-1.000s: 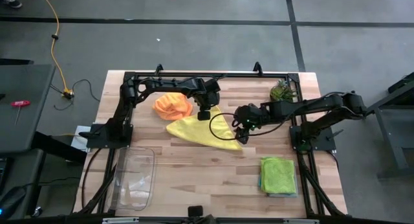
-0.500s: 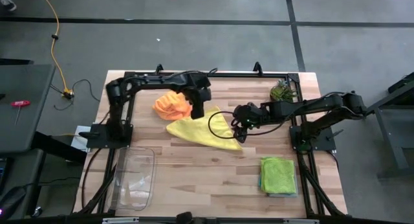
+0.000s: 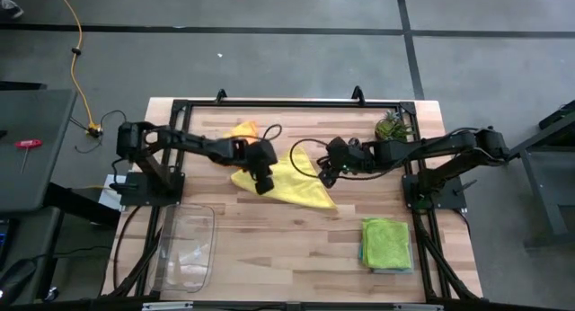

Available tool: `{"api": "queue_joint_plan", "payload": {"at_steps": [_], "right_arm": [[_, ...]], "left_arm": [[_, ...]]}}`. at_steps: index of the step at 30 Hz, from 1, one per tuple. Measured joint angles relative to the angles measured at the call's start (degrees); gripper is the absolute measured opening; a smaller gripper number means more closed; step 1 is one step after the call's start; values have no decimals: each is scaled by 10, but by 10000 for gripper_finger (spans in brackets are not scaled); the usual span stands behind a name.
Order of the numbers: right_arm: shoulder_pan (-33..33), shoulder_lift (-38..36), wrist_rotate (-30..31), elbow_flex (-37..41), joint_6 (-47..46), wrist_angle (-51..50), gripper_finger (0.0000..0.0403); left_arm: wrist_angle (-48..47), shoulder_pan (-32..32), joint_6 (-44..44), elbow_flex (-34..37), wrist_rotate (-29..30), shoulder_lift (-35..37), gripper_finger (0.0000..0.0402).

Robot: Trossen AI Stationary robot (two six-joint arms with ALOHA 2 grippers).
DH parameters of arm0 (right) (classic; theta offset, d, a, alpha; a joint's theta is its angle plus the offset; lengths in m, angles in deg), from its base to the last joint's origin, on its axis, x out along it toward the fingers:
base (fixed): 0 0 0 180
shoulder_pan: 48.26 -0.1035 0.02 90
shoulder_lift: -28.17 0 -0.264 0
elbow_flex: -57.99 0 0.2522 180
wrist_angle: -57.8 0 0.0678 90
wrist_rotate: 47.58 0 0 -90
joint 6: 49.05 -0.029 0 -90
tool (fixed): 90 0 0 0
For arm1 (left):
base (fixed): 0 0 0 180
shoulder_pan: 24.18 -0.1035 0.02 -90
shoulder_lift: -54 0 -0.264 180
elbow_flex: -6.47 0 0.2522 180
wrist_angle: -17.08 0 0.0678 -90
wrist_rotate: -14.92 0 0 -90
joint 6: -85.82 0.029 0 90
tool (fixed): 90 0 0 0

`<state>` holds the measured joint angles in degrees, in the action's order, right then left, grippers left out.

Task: Fold microfiber towels
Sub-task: Fold the yellow microfiber cloth

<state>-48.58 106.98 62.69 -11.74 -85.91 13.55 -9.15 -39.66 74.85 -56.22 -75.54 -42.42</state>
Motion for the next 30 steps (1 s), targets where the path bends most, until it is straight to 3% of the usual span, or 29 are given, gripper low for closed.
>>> {"api": "queue_joint_plan", "payload": {"at_steps": [7,11,14,19,25,30], "right_arm": [[30,5,14,0,-86,13,236],[68,32,-55,0,-112,44,236],[92,73,-103,0,-109,84,236],[123,153,-131,-1,-92,169,236],[165,250,-118,-60,-37,183,236],[186,327,-156,-129,29,161,236]], "left_arm": [[25,96,-92,27,28,-4,0],[68,149,-153,51,36,-4,0],[87,185,-194,68,61,-4,0],[121,217,-247,91,86,-3,0],[157,226,-279,93,68,-4,0],[189,227,-302,93,60,-5,0]]}}
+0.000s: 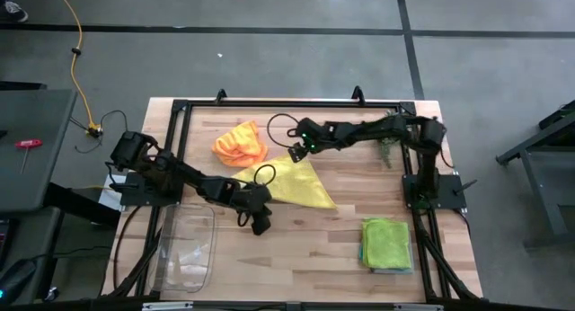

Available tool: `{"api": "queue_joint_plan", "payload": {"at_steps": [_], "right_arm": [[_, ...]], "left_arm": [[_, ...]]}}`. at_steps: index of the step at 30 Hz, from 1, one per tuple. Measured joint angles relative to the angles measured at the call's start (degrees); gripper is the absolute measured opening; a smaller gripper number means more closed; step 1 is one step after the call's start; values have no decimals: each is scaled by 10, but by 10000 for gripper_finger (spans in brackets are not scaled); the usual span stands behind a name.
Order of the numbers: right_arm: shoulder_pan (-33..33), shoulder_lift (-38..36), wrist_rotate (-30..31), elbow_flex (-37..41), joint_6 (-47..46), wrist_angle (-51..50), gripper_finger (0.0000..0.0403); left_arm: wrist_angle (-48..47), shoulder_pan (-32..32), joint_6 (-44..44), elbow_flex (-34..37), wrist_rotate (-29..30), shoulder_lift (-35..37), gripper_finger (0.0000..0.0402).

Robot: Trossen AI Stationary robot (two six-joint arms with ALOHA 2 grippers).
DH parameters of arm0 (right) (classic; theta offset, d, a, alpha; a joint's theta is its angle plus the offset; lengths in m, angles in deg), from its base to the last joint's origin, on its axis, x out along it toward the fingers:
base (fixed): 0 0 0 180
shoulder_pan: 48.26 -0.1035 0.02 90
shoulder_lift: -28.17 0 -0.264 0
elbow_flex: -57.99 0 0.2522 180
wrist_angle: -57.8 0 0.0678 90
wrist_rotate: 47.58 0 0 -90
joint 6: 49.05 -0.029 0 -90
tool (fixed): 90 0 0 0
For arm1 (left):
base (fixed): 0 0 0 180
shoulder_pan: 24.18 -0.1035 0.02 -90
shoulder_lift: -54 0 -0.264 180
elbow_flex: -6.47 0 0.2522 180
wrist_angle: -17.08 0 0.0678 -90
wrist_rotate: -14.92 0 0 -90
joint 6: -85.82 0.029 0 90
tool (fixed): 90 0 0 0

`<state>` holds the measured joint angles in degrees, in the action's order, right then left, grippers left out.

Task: Fold microfiber towels
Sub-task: Fold the yellow microfiber cloth

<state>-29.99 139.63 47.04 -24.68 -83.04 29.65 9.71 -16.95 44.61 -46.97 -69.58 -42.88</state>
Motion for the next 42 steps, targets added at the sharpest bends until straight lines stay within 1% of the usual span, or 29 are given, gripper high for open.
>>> {"api": "queue_joint_plan", "payload": {"at_steps": [2,4,7,9,12,16,20,22,25,27,29,32,37,39,42], "right_arm": [[2,21,-19,-23,16,-20,236],[1,36,-23,-40,31,-48,236],[-2,42,-15,-53,45,-59,231],[-2,42,-4,-53,43,-51,217],[2,42,-3,-53,41,-55,179],[3,42,-4,-53,41,-56,111],[1,42,-25,-53,44,-53,34],[1,40,-40,-53,49,-50,9],[5,17,-40,-53,60,-64,11],[14,-13,-24,-53,76,-80,4],[28,-49,7,-53,102,-106,4],[58,-105,43,-53,130,-138,2],[107,-181,55,-53,150,-153,1],[107,-205,42,-53,151,-147,1],[77,-221,22,-53,148,-155,1]], "left_arm": [[0,-1,-12,0,3,0,0],[-1,1,-22,0,2,0,0],[-1,4,-28,0,2,0,0],[-1,4,-28,0,2,0,0],[-1,4,-36,0,3,0,0],[-1,3,-37,0,3,0,0],[0,3,-42,0,3,0,0],[1,2,-43,0,-1,0,0],[-1,-1,-37,0,-11,15,0],[-5,-7,-22,0,-21,35,0],[-15,-17,-2,0,-21,65,0],[-33,-37,33,0,0,118,0],[-58,-78,85,0,59,210,0],[-56,-93,100,-1,81,238,0],[-57,-109,116,-1,97,271,0]]}}
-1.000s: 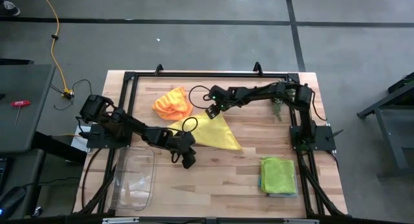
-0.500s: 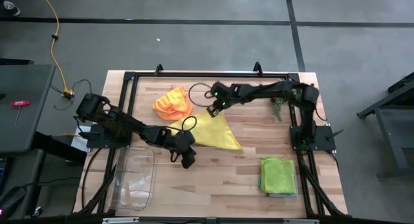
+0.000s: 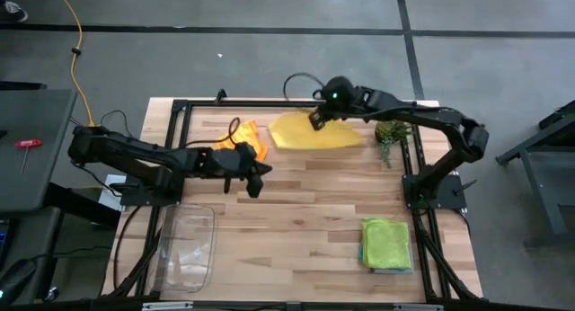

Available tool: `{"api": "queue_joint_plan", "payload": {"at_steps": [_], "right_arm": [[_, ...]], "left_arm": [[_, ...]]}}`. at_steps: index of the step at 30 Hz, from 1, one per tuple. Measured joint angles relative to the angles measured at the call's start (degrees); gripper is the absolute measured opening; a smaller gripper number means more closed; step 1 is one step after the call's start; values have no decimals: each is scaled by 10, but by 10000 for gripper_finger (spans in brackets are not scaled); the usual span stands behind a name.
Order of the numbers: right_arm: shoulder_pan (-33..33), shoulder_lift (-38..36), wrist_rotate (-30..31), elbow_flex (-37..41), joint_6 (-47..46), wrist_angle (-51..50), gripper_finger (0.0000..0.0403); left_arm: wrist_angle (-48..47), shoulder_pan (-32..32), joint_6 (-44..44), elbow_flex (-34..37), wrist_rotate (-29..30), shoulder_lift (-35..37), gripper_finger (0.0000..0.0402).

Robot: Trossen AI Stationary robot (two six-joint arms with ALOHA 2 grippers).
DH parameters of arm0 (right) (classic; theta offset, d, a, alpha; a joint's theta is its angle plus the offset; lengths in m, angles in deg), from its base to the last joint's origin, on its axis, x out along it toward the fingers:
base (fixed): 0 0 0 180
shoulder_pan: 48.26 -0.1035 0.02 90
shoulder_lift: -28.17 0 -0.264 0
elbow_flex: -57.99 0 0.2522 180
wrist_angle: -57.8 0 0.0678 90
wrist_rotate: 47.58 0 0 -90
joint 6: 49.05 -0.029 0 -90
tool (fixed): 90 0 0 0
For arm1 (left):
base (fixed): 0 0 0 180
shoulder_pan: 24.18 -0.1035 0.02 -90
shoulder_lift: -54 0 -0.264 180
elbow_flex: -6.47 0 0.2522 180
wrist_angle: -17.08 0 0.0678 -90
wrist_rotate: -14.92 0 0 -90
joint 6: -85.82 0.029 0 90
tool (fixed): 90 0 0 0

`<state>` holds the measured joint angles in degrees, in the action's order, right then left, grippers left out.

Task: Fold microfiber towels
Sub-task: Fold the yellow microfiber cloth

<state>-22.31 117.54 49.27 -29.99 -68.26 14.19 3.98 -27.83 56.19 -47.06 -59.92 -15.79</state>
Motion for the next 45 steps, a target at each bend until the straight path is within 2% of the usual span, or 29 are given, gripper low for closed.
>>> {"api": "queue_joint_plan", "payload": {"at_steps": [9,15,23,31,34,36,39,43,45], "right_arm": [[-172,48,2,0,-72,-34,0],[-245,112,-5,0,-143,-38,0],[-292,190,-37,0,-198,-4,0],[-306,228,-44,0,-234,24,0],[-306,238,-75,0,-234,31,3],[-304,241,-111,0,-234,44,17],[-304,244,-144,1,-227,68,60],[-297,218,-142,1,-154,37,127],[-286,187,-114,1,-114,1,154]], "left_arm": [[-24,-8,9,0,7,18,0],[-44,-4,9,1,6,17,0],[-44,-4,9,1,5,17,0],[-44,-4,9,1,5,17,0],[-44,-4,9,1,5,17,0],[-44,-4,9,1,5,17,0],[-50,-4,9,1,5,17,0],[-64,-4,9,1,5,17,0],[-65,-4,9,1,0,17,0]]}}
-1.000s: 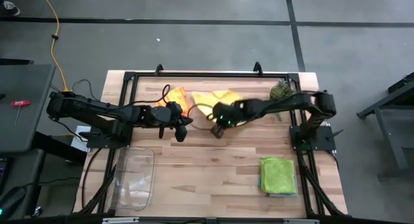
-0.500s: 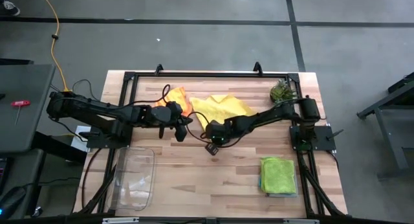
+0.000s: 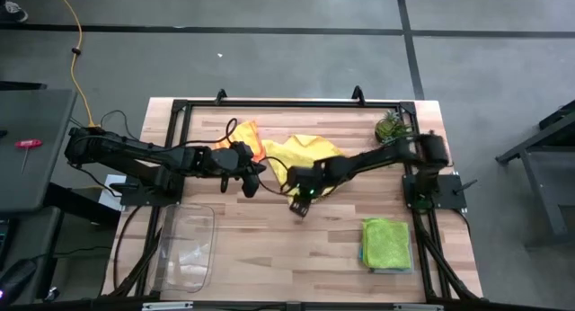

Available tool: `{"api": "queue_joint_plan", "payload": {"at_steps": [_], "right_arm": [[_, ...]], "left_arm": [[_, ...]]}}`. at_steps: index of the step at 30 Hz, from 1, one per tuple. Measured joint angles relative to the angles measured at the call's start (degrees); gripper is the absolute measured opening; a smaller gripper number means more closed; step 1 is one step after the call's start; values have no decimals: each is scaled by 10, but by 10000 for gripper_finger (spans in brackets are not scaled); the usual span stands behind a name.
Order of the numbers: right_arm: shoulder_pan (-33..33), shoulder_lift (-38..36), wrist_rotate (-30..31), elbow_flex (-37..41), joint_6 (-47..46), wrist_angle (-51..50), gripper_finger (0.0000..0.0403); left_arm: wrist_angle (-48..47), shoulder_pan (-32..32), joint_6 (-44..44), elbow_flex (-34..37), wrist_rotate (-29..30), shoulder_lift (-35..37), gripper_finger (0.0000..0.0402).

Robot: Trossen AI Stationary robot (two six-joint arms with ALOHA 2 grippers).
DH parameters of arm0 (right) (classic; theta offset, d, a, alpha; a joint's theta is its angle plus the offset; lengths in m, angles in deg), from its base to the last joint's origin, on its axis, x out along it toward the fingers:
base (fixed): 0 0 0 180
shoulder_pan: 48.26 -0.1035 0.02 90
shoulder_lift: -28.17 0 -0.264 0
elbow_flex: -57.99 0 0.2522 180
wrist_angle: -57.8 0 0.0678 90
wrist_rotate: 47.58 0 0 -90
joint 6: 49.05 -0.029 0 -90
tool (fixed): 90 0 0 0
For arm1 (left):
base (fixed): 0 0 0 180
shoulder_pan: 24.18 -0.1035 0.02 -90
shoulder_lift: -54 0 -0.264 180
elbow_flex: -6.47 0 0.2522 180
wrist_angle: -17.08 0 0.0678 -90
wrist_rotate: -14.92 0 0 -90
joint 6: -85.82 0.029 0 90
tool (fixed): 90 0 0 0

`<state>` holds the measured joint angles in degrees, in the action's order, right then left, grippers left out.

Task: Fold microfiber towels
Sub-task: Fold the yellow microfiber cloth

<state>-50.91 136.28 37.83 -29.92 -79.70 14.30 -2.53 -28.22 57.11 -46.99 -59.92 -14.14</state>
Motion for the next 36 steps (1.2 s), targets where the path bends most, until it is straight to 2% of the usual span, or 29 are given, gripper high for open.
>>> {"api": "queue_joint_plan", "payload": {"at_steps": [4,9,12,15,20,22,26,29,31,34,36], "right_arm": [[32,-59,60,0,95,-87,184],[93,-115,97,3,169,-154,188],[133,-144,96,38,191,-127,188],[172,-164,63,95,185,-57,188],[235,-158,55,135,202,40,188],[258,-139,55,120,246,42,188],[290,-92,37,89,400,44,184],[300,-54,4,77,478,35,155],[303,-34,-5,73,503,31,116],[305,-9,-14,71,522,34,34],[308,4,-15,71,523,40,12]], "left_arm": [[-8,0,0,0,-24,0,0],[-19,0,0,0,-25,0,0],[-30,0,0,0,-25,0,0],[-31,0,-1,0,-21,0,0],[-2,0,-2,0,-25,0,0],[13,0,-2,0,-25,0,0],[43,0,-10,0,-26,0,0],[50,2,-27,0,-26,0,0],[49,7,-36,0,-25,0,0],[50,17,-41,0,-23,0,0],[53,22,-41,0,-13,0,0]]}}
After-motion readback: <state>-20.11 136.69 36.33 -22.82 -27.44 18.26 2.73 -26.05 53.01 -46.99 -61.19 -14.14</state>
